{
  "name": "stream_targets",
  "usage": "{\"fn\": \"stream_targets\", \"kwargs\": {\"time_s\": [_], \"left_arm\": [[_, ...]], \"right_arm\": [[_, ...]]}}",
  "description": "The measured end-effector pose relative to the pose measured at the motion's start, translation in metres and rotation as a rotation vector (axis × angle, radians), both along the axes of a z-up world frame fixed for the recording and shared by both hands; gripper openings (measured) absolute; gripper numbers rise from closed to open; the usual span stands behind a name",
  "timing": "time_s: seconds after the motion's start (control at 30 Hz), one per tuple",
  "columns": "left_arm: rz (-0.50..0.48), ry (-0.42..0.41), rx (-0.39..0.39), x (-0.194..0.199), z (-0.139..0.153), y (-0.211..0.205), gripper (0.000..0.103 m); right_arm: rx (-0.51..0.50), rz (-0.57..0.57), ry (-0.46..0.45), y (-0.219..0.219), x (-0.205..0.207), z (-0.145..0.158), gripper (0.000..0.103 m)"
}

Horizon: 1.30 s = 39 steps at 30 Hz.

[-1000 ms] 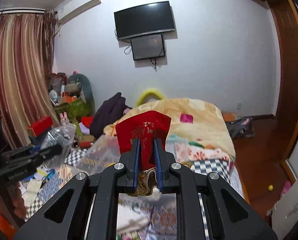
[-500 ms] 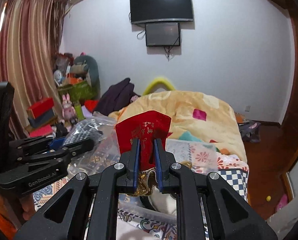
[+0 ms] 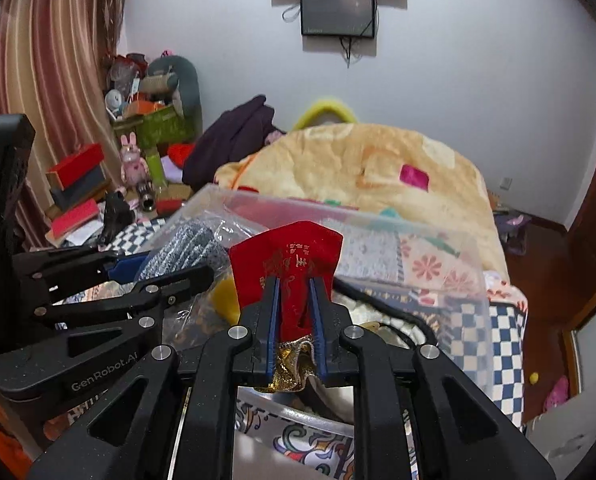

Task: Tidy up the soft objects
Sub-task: 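Lift the scrubber into the clear box with the left tool while the right tool drops the red pouch in, then grasp the white drawstring bag with the left tool while the right tool grasps the floral scrunchie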

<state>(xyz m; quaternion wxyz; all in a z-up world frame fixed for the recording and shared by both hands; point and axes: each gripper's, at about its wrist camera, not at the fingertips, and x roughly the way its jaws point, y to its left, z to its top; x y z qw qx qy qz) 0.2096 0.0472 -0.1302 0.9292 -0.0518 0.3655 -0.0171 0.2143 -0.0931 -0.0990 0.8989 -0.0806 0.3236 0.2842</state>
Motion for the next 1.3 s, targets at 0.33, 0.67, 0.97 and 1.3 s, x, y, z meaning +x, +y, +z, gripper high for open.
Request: {"fn": "stream_targets", "kwargs": {"time_s": [0.33,0.67,0.97,1.3], "left_arm": [[-0.012,-0.004,-0.016,-0.010,0.006,0.001,0.036],[-0.035,-0.106,-0.029,-0.050,0.044,0.002,0.048],[-0.068,-0.135,-0.018,-0.094,0.050,-0.006,0.061],[-0.110,-0.033,-0.057,-0.123,0.015,-0.025,0.062]], "right_arm": [[-0.002,-0.004,0.008,-0.007,-0.003,0.006,0.024],[0.062,-0.029,-0.091,-0.036,-0.032,0.035,0.042],[0.082,-0.031,-0.113,-0.057,-0.064,0.033,0.051],[0.028,-0.013,0.000,-0.062,-0.087,-0.013,0.051]]}}
